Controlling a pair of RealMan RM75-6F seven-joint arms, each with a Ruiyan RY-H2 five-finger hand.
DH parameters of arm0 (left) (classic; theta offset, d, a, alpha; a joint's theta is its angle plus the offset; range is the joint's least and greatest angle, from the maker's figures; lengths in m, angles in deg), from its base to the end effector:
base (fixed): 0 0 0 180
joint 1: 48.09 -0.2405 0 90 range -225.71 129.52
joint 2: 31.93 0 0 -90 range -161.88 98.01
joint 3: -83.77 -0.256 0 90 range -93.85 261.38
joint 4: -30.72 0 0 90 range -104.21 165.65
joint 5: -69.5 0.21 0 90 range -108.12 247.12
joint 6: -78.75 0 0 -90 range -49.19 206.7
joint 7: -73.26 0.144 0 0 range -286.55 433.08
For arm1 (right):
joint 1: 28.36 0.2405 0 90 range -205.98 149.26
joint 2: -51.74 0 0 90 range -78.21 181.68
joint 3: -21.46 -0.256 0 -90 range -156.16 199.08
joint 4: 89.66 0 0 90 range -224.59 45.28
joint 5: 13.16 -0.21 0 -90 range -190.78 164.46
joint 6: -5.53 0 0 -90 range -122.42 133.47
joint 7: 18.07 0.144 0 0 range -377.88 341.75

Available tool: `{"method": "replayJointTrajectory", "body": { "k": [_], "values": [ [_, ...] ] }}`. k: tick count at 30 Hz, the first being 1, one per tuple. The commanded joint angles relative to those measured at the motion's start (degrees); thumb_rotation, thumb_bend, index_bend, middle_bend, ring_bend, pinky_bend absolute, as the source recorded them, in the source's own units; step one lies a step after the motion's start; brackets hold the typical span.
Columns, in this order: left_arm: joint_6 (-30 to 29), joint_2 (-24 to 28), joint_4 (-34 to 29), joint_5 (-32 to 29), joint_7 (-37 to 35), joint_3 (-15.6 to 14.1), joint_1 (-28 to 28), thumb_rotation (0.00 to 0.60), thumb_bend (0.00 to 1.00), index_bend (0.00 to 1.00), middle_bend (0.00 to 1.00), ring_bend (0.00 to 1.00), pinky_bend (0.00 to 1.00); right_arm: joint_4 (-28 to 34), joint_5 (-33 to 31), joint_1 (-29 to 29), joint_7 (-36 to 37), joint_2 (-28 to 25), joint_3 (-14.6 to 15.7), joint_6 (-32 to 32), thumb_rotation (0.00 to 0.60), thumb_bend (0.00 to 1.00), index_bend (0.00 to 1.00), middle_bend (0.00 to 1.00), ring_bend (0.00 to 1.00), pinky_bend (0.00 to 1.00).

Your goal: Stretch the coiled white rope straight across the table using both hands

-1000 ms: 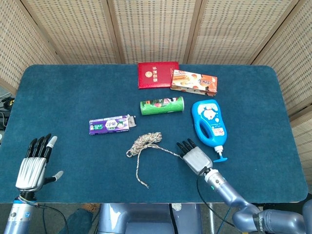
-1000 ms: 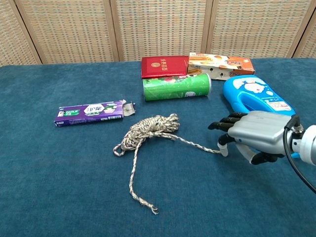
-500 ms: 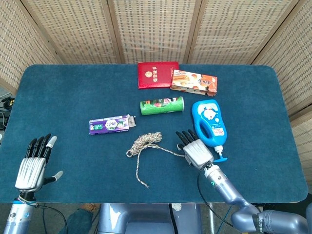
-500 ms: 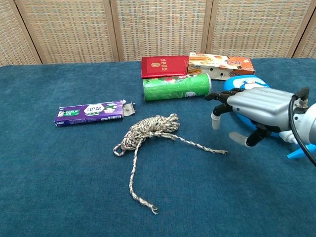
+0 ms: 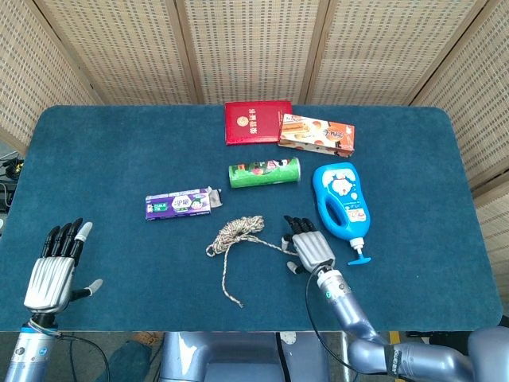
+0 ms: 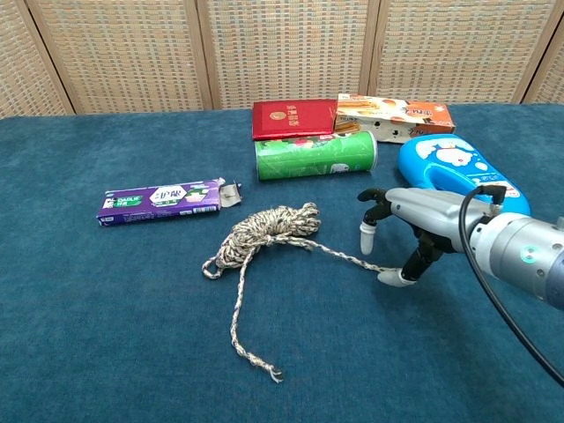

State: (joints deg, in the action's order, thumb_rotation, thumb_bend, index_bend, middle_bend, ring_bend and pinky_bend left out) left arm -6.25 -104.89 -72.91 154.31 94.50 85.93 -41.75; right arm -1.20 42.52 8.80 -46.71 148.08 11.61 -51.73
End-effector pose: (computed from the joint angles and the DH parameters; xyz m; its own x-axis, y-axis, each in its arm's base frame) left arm -0.2510 0.1798 0.0994 0.4150 0.0308 0.9093 0.9094 -0.0429 -0.4136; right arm -0.1506 -0.2992 -0.0592 0.3618 -0.3868 0.8482 -0.9250 -0.2625 0.2749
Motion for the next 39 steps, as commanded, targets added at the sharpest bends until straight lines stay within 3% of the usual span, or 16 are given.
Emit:
{"method": "replayJointTrajectory", "body": {
  "k": [1,39],
  "values": [
    [-0.04,0.04,0.01,0.06,-0.1,-0.06,-0.03,0.6,0.0,0.0,0.0,0.0,0.0,-1.0,-0.17,0.38,-0.51,0.76,0.01,-0.33,0.6,0.28,0.46,0.0,0.0,0.0],
    [-0.05,0.12,0.05,-0.19,-0.15,0.03,0.04,0.6,0.0,0.0,0.0,0.0,0.0,-9.11,-1.23,0.54,0.8,3.99,1.14,-0.25,0.6,0.34,0.51,0.0,0.0,0.0]
  ]
}}
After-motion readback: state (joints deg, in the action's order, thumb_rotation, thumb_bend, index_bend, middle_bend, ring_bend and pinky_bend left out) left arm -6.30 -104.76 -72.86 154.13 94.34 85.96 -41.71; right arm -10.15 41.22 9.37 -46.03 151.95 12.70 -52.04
